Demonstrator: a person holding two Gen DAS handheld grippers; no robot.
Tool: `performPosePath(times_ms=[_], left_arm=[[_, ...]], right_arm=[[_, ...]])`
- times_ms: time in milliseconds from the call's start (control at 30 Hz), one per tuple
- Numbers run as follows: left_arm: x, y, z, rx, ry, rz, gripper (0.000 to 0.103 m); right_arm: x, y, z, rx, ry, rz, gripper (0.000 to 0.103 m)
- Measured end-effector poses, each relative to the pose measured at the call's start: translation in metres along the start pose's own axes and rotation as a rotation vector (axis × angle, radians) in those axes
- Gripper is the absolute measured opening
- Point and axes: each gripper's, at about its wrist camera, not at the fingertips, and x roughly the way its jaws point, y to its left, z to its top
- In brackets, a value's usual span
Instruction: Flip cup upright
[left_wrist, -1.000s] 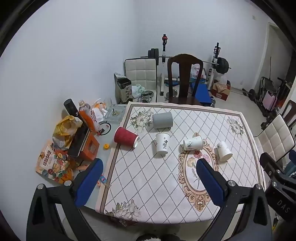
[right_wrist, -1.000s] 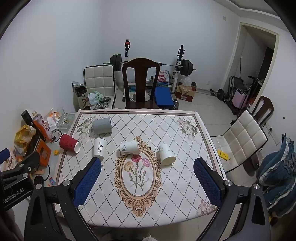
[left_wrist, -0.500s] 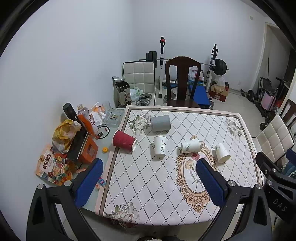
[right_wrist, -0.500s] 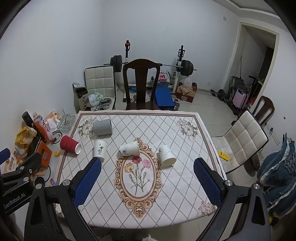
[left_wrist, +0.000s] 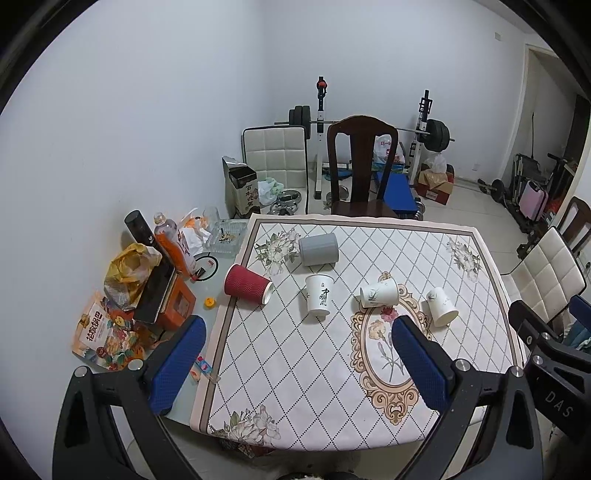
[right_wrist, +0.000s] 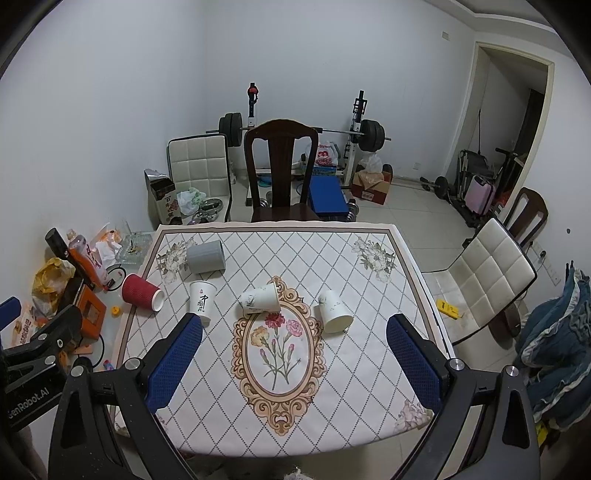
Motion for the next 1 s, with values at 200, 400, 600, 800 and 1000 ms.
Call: performPosePath(times_ms=[200, 400, 600, 800, 1000], left_arm=[[-0.0002, -0.0002, 0.0011, -0.001, -0.002, 0.001, 0.103], [-0.0004, -0.0003, 0.0001, 0.0, -0.003, 0.001, 0.103], [-0.0011, 0.0004, -0.0001, 0.0, -0.003, -0.002, 0.103], [-0.0031, 0.0014, 0.0006, 0.0, 0.002, -0.003, 0.103], [-0.0034, 0.0022, -0.0016, 0.001, 0.0, -0.004, 0.103]], right_arm=[[-0.0011, -0.0004, -0.0006, 0.003, -0.002, 0.002, 0.101], [-0.0014, -0.0003, -0.0004, 0.004, -0.001, 0.003, 0.101], [-0.0027, 0.0002, 0.0035, 0.005, -0.002, 0.004, 0.101], [-0.0034, 0.0003, 0.0041, 0.003, -0.002, 0.004, 0.101], [-0.0017, 0.0019, 0.0052, 0.006, -0.004, 0.008, 0.101]])
